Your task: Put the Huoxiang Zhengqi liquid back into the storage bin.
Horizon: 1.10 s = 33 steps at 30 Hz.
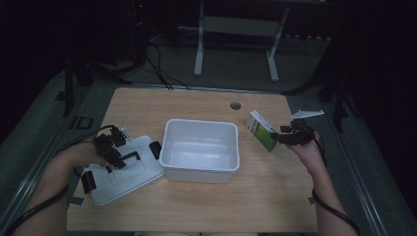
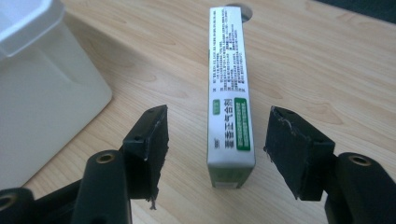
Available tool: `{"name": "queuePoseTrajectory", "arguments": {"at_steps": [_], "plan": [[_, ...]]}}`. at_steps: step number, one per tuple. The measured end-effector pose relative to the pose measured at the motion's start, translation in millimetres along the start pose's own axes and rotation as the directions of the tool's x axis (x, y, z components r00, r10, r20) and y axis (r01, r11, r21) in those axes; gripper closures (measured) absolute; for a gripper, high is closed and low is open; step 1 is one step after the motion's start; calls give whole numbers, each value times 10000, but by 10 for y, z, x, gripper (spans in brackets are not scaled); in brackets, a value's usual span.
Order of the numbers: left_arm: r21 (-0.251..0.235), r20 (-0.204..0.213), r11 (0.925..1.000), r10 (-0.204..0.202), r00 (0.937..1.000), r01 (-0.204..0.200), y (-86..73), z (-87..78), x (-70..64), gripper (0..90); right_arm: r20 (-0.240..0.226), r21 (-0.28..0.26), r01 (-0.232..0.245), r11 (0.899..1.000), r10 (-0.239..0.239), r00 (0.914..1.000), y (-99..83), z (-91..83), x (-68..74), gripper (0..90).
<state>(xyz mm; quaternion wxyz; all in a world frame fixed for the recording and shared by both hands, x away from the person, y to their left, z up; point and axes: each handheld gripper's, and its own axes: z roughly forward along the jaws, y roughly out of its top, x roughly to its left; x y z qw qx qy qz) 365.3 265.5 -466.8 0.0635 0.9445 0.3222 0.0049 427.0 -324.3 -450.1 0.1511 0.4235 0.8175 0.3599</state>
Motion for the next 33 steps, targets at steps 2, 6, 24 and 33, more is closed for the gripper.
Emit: {"name": "queuePoseTrajectory", "arguments": {"at_steps": [2, 6, 24, 33], "plan": [[34, -3, 10000, -32, 10000, 32, -1, 12, 0, 517, 50, 189, -18, 9998, 17, 10000, 37, 61, -35, 389], [83, 92, 10000, -48, 9999, 47, 0, 40, -4, 518, 94, 641, -14, 9979, 8, 10000, 100, 177, -98, 395], [138, 70, 9999, -38, 10000, 37, 5, 32, 1, 517, 67, 2637, 230, 9643, -256, 9996, 298, 490, -158, 471], [122, 131, 9999, -50, 9999, 48, 12, 42, 9, 517, 75, 3657, 457, 9296, -520, 9986, 421, 574, -100, 551]]}}
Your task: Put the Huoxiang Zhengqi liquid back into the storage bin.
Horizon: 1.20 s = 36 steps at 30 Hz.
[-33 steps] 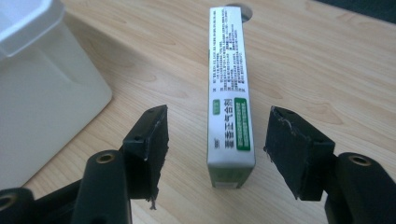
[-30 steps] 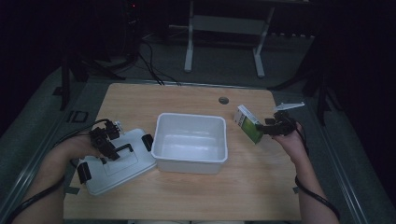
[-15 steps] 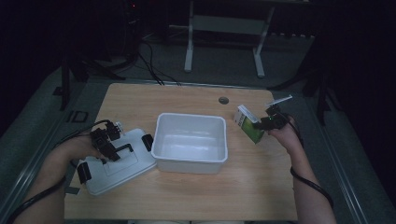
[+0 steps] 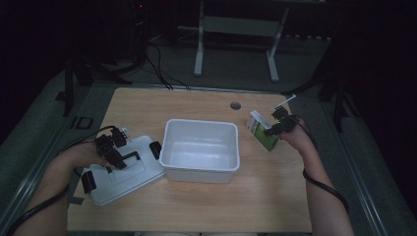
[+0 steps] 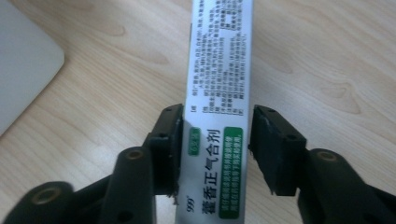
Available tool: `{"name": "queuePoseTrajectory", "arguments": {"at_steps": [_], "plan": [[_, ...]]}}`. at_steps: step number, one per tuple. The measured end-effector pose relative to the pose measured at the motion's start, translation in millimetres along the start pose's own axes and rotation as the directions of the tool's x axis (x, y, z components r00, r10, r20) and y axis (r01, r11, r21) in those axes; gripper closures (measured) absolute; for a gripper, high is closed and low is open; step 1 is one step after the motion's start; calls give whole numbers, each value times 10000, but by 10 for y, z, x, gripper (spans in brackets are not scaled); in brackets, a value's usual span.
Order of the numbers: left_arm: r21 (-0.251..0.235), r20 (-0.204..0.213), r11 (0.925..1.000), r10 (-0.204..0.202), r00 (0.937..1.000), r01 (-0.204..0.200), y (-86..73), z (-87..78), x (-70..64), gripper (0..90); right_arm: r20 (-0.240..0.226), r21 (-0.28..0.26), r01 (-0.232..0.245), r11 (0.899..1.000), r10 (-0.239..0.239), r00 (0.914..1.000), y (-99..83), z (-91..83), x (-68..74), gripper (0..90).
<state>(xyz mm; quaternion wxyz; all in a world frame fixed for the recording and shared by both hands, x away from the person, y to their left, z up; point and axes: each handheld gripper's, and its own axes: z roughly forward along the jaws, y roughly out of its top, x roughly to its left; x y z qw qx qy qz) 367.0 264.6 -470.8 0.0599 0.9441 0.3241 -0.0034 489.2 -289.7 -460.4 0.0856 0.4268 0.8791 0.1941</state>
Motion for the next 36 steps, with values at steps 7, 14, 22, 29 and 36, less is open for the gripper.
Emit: {"name": "queuePoseTrajectory", "arguments": {"at_steps": [7, 14, 22, 29, 36], "plan": [[96, -115, 10000, 5, 9999, -4, 8, -5, -7, 517, -28, 1073, 13, 9942, -10, 10000, 81, 84, 29, 587], [112, -98, 9999, -32, 9999, 33, 15, 17, -6, 517, 21, 1756, 175, 9843, -182, 9998, 151, 108, 38, 595], [121, -67, 9999, 35, 10000, -34, 42, 55, -20, 517, 81, 1930, 210, 9810, -229, 9997, 170, 115, 45, 621], [159, -97, 9999, 31, 9999, -30, 25, 50, -11, 517, 127, 1690, 4, 9856, -26, 9999, 143, 77, 41, 635], [156, -115, 9999, 5, 9999, -3, 25, 34, -12, 517, -31, 1589, 256, 9870, -254, 9997, 114, -28, 59, 636]]}}
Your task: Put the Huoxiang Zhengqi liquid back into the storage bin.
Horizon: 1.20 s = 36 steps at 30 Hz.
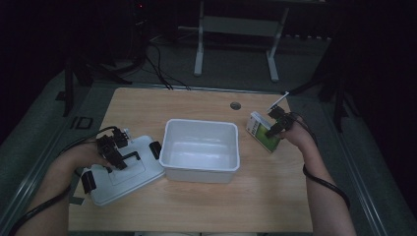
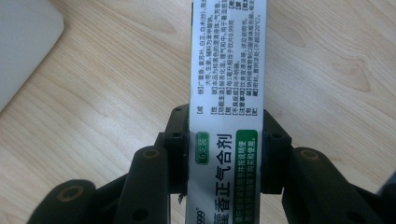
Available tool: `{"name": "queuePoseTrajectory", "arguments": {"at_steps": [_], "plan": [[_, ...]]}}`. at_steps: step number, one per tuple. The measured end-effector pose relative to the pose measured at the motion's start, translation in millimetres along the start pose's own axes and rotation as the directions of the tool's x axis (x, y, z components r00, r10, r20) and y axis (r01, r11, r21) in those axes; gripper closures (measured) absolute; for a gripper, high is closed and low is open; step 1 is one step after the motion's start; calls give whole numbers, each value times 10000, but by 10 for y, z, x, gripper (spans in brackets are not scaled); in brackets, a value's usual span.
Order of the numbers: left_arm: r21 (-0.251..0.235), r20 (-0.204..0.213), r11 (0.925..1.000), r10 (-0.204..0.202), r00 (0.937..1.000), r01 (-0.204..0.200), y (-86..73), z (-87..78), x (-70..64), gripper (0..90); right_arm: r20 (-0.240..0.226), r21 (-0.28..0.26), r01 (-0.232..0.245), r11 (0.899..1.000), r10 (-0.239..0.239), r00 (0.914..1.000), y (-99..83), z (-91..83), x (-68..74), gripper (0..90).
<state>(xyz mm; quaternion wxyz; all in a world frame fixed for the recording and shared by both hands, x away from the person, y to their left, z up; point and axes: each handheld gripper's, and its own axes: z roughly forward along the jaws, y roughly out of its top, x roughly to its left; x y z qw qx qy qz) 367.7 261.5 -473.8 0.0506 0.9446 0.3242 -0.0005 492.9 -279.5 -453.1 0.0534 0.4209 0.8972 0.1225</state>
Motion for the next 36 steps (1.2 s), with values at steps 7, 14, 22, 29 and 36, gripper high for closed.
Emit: {"name": "queuePoseTrajectory", "arguments": {"at_steps": [7, 14, 22, 29, 36], "plan": [[-42, -49, 10000, 4, 10000, -4, 17, -15, -6, 517, -62, 47, 198, 9998, -198, 9998, -33, -125, 37, 637], [53, -70, 10000, 35, 10000, -35, 19, -5, -6, 517, -65, -172, 633, 9978, -634, 9980, -76, -332, 110, 639], [77, -69, 10000, 7, 10000, -6, 22, -21, -11, 517, -102, -638, 1105, 9918, -1114, 9937, -114, -661, 220, 639], [84, -96, 10000, -2, 10000, 3, 12, -52, -17, 517, -282, -1260, 1536, 9801, -1584, 9870, -126, -950, 326, 639], [107, -126, 9999, 10, 9999, -8, 15, -58, -18, 517, -352, -1774, 2229, 9586, -2325, 9719, -86, -1169, 523, 639]]}}
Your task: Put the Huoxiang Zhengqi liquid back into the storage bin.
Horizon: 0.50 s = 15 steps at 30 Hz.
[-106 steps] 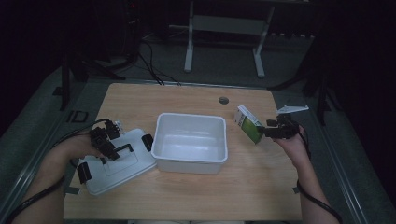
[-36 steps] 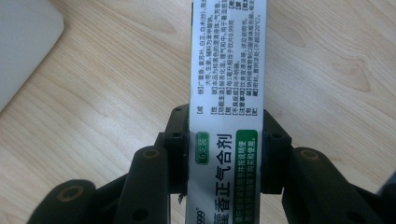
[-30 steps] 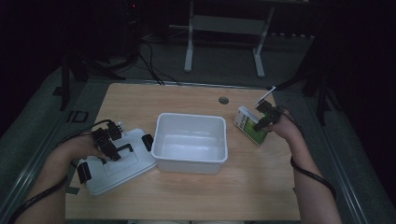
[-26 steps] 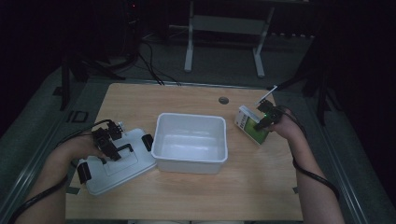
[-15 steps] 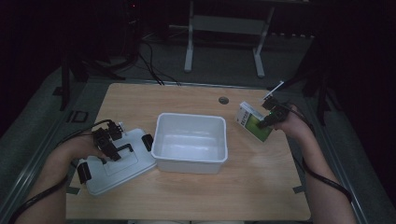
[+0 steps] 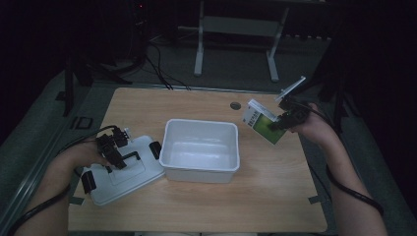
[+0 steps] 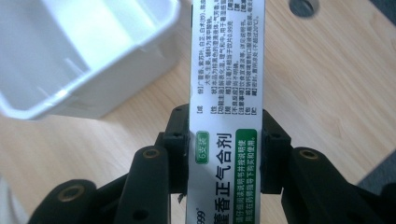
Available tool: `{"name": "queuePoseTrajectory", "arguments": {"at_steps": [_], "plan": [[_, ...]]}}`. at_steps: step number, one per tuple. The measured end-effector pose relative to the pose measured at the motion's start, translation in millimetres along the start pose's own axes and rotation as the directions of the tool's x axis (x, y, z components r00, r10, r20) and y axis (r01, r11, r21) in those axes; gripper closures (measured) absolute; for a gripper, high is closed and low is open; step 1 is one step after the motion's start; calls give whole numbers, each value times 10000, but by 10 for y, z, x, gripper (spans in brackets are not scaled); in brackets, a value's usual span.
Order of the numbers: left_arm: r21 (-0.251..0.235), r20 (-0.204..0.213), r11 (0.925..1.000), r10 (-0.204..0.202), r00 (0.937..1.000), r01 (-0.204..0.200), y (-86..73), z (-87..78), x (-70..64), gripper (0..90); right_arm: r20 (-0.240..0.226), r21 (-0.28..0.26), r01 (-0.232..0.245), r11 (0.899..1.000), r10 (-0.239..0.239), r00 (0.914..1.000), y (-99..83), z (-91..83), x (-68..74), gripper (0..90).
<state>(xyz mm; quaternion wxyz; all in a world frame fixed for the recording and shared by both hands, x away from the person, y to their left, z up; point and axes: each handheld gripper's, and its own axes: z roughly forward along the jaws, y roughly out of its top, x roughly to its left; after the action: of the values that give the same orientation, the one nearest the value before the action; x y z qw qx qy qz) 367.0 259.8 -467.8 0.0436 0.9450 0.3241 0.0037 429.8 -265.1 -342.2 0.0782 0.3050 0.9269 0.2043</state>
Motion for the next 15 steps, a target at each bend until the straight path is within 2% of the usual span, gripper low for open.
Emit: {"name": "queuePoseTrajectory", "arguments": {"at_steps": [9, 15], "plan": [[12, 17, 10000, -14, 10000, 14, 7, 13, -7, 517, -407, -488, 970, 9941, -990, 9943, 196, -120, 278, 639], [77, 14, 10000, -12, 10000, 11, 6, 17, -10, 517, -784, -570, 1665, 9844, -1707, 9822, 340, -147, 455, 638]]}}
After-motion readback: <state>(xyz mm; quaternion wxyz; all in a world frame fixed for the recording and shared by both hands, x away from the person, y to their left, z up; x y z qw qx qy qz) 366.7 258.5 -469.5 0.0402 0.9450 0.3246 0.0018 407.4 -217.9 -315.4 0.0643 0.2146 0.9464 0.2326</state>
